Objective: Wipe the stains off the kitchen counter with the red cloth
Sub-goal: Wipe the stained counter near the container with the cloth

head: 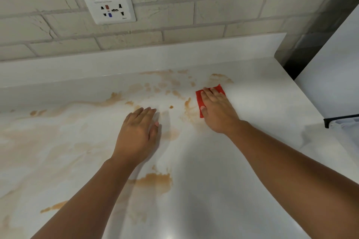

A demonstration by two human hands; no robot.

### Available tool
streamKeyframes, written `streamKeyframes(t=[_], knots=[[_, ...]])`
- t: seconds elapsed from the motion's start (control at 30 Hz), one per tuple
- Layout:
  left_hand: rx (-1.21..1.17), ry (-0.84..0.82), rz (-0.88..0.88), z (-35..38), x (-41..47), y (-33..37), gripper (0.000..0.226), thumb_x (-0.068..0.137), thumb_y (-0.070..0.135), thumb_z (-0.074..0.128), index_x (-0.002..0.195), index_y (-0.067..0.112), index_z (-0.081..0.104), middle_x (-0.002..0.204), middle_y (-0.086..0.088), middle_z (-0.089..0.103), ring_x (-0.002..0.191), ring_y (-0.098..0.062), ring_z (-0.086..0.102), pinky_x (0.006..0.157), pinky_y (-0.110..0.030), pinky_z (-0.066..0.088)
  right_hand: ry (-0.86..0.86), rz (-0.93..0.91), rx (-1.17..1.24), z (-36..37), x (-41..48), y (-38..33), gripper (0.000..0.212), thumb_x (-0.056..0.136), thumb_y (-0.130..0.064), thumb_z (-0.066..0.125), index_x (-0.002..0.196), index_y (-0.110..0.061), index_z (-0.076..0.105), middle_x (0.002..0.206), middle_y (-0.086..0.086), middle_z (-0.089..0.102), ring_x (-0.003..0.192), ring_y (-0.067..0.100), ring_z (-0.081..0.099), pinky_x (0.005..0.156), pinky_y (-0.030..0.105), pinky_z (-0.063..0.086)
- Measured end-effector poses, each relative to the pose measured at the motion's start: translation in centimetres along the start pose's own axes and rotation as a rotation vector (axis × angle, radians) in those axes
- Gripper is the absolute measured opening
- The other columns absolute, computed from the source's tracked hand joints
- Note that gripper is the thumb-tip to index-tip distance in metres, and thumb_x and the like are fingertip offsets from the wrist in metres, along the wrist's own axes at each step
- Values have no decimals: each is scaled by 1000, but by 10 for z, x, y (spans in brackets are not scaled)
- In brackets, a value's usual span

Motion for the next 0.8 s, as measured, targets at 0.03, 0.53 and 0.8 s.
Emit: streamKeyframes(t=[0.03, 0.53, 0.8], knots=[[-9, 1, -9, -1, -2, 0, 47, 98, 32, 43, 135, 5, 55, 135, -12, 60, 130, -32, 49, 111, -43, 37, 3, -19, 12, 0, 3, -12, 58, 102, -32, 29, 154, -11, 15, 163, 4, 11, 150, 23, 7, 122, 39, 5], [-54, -20, -71, -10, -25, -6, 50, 100, 38, 37, 138, 9, 53, 139, -8, 57, 135, -26, 45, 114, -39, 33, 9, -225, 16, 8, -58, -1, 61, 99, -39, 19, 154, -12, 22, 162, 3, 18, 150, 18, 9, 122, 34, 5], [-66, 26, -89, -22, -24, -12, 49, 100, 37, 39, 138, 9, 53, 139, -8, 57, 134, -27, 46, 113, -40, 34, -1, -10, -15, 6, -19, -42, 58, 101, -31, 30, 154, -10, 17, 163, 5, 13, 150, 24, 7, 122, 40, 8]])
Point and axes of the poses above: each hand's wrist, its own x-axis towards the middle knuckle, its own z-axis out of the palm, y = z × x, the point moved 2 cm from there along x, towards the middle knuckle
